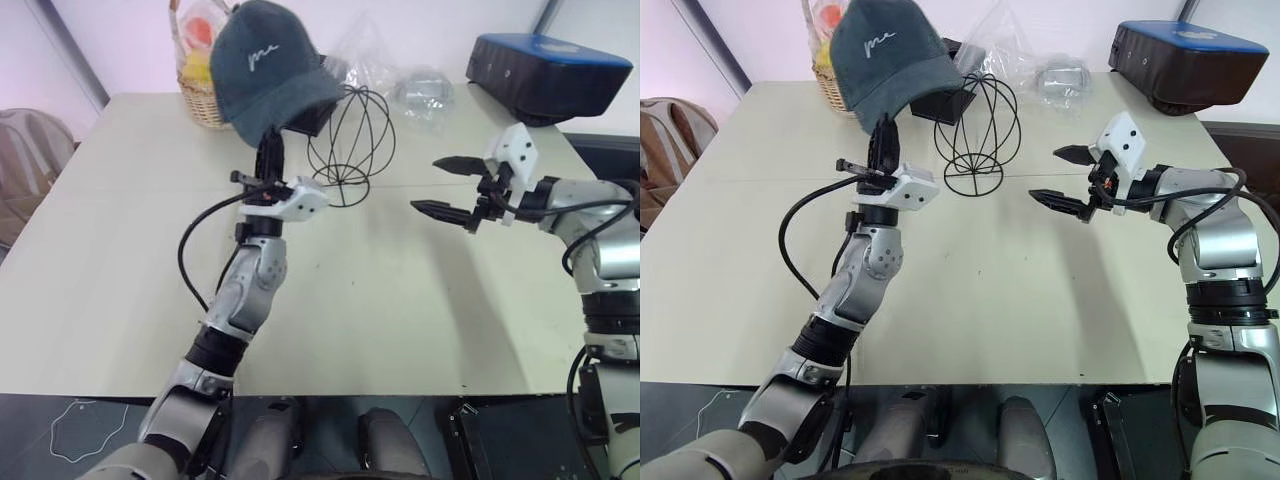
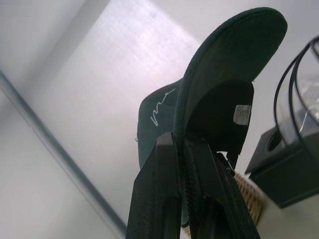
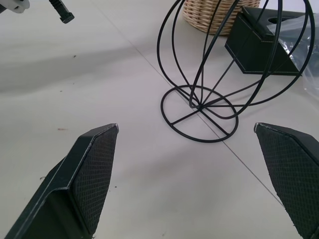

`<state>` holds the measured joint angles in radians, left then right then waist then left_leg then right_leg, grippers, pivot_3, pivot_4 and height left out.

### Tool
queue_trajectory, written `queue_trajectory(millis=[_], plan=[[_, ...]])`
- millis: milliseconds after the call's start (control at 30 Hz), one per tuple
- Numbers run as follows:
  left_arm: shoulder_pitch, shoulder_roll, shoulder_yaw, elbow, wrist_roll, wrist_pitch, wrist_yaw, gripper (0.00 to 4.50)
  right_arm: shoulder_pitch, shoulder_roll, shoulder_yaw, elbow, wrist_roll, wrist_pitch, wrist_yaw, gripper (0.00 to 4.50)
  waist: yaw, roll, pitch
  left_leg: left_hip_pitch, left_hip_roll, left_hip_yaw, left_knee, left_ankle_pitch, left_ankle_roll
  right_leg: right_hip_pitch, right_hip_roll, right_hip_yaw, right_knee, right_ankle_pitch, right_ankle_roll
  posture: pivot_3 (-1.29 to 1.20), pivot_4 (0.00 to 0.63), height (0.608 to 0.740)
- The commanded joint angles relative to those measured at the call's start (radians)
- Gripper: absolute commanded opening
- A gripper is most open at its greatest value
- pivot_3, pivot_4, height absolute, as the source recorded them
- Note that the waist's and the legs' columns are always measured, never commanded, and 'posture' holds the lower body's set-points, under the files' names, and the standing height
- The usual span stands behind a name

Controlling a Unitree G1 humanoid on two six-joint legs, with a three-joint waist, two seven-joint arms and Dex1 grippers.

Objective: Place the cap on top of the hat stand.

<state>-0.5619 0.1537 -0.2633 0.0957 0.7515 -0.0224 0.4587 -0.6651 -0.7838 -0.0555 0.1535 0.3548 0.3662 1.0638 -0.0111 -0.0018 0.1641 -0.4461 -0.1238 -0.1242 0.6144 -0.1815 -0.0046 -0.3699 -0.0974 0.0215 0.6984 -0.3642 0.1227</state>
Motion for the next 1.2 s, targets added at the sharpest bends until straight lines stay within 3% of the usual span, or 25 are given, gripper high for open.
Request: queue_trajectory(millis=[33,367,1200], plan=[[-0.053,0.009,-0.008,-0.009,-0.014,-0.076,-0.003,0.18,-0.006,-0.014,-0.033,-0.039,0.009,0.002,-0.009,4.50,0.001,0.000,0.000,0.000,0.000,0.000,0.000,0.000,0.000,0.000,0.000,0.000,0.000,0.000,0.000,0.00,0.150,0.740],[-0.110,0.021,-0.032,0.053,-0.042,-0.208,-0.063,0.18,-0.010,-0.011,-0.033,-0.047,0.013,0.007,-0.016,4.50,0.001,0.000,0.000,0.000,0.000,0.000,0.000,0.000,0.000,0.000,0.000,0.000,0.000,0.000,0.000,0.00,0.150,0.740],[-0.033,0.168,-0.074,0.136,-0.065,-0.448,-0.248,0.18,0.022,-0.027,-0.057,-0.061,0.018,0.009,-0.018,4.50,0.000,0.000,0.000,0.000,0.000,0.000,0.000,0.000,0.000,0.000,0.000,0.000,0.000,0.000,0.000,0.00,0.150,0.740]])
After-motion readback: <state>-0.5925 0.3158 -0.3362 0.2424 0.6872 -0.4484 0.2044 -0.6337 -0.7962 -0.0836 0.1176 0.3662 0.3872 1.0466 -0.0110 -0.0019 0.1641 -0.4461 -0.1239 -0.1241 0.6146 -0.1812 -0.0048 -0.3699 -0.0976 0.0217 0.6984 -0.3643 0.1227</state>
